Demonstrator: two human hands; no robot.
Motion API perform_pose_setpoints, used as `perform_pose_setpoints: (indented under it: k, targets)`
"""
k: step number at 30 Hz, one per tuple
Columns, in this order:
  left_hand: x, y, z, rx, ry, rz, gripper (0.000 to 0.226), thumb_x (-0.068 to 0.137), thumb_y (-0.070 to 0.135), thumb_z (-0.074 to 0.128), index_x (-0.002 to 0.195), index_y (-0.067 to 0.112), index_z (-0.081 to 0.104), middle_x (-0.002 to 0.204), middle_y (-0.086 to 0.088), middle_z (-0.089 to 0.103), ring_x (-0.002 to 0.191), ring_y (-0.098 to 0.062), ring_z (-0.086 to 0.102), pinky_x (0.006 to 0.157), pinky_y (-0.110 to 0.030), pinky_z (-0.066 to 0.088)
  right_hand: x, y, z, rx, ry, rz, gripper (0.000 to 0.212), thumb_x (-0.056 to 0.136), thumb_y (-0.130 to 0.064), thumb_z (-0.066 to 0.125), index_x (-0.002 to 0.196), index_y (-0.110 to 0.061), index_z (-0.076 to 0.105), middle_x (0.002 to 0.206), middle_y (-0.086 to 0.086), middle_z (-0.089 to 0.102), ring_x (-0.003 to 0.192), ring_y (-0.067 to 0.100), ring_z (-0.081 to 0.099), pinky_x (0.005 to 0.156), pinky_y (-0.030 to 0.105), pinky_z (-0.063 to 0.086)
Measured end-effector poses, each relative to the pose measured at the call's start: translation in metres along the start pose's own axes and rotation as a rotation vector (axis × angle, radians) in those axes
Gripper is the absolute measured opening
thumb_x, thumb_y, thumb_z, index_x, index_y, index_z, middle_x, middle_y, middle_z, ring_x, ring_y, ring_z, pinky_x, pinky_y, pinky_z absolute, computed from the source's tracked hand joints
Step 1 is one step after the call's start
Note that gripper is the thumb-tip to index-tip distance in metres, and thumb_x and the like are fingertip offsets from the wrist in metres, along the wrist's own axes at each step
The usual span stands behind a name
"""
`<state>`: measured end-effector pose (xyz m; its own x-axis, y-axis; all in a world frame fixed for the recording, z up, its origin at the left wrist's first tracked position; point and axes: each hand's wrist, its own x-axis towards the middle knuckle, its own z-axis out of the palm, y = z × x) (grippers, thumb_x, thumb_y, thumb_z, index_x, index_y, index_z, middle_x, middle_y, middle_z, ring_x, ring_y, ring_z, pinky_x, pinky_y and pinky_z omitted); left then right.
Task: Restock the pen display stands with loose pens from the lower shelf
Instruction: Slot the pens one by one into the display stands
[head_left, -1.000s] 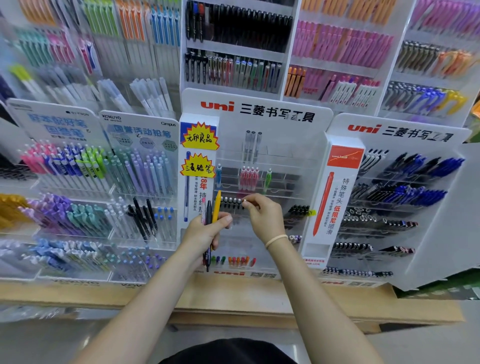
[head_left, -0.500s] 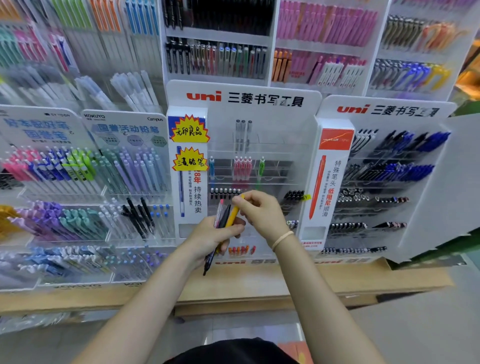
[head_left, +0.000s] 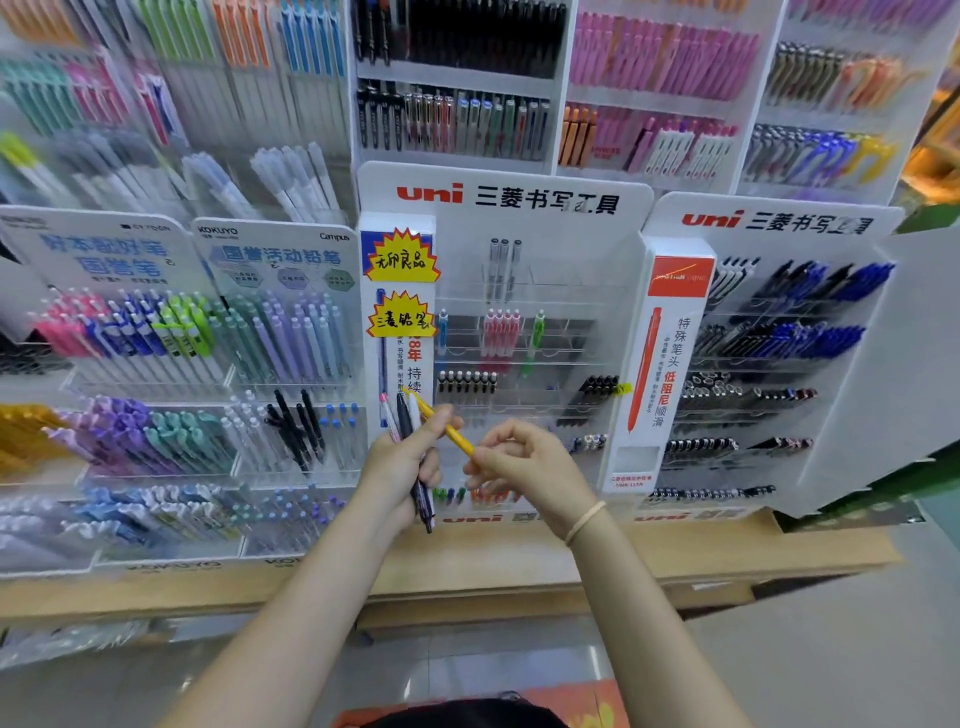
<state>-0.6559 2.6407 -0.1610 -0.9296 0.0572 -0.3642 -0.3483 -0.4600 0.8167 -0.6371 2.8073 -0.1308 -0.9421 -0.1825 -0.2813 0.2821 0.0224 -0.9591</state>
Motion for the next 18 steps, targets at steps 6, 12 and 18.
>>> perform_pose_setpoints:
  k: [6,12,18]
  targets:
    - [-0.015,0.008,-0.009,0.199,-0.095,0.053,0.033,0.091,0.03,0.065,0.109,0.003,0.071,0.079,-0.01,0.063,0.035,-0.009,0.033,0.038,-0.021,0.032,0.007,0.0,-0.001,-0.16,-0.028,-0.042,0.017,0.098,-0.019,0.061,0.102,-0.003,0.067,0.095,0.008,0.075,0.086,0.022,0.07,0.077,0.034,0.055]
    - [-0.034,0.014,-0.007,0.523,-0.202,-0.016,0.038,0.098,0.026,0.062,0.095,-0.011,0.064,0.065,-0.005,0.063,0.037,-0.011,0.033,0.041,-0.021,0.028,0.02,-0.014,-0.005,-0.05,-0.147,-0.099,0.022,0.101,-0.017,0.054,0.11,-0.006,0.071,0.076,-0.009,0.067,0.07,0.004,0.06,0.06,0.021,0.043]
    - [-0.048,0.012,-0.013,0.447,-0.075,-0.001,0.016,0.095,0.015,0.064,0.094,-0.001,0.063,0.066,-0.005,0.069,0.034,-0.009,0.034,0.039,-0.022,0.03,0.025,-0.01,0.013,-0.058,-0.15,-0.121,0.012,0.095,-0.015,0.064,0.088,-0.008,0.071,0.064,-0.007,0.06,0.057,0.003,0.05,0.057,0.02,0.041]
